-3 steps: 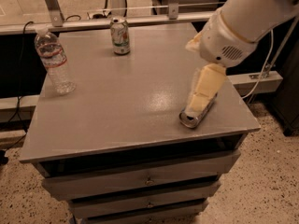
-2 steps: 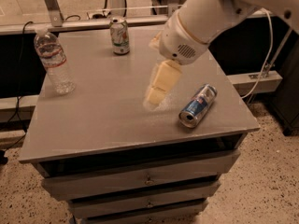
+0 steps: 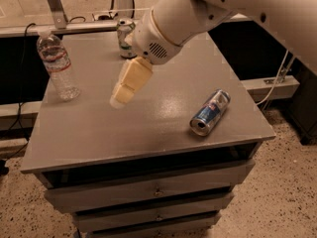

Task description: Move water bottle near 7up can

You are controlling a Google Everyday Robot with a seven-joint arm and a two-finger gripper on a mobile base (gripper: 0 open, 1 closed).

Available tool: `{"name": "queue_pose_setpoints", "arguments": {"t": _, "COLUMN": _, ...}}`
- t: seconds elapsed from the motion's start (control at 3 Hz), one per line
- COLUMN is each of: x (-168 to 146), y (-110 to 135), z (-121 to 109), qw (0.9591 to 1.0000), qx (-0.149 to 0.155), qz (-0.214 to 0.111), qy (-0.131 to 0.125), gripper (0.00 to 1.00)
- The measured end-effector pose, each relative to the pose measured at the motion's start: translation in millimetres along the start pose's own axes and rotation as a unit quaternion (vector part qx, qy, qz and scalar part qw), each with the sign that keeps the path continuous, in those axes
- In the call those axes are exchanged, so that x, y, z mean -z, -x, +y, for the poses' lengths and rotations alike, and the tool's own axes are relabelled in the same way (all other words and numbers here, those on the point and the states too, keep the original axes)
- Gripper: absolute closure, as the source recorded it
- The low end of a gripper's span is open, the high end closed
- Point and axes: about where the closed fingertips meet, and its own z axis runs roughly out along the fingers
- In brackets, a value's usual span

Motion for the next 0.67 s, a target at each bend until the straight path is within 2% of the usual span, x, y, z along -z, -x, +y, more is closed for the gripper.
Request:
{"name": "queue_pose_setpoints", "arguments": {"t": 0.33, "x": -11, "y": 8, "z": -1, "qw": 0.9999, "qx": 0.005, "qz": -0.009, "qy": 0.005, "gripper": 0.0}}
{"name": "queue_pose_setpoints", "arguments": {"t": 0.67, "x": -62, "y": 27, "z": -3, "qw": 0.9984, "qx": 0.006, "qz": -0.048, "qy": 0.028, "gripper": 0.0}}
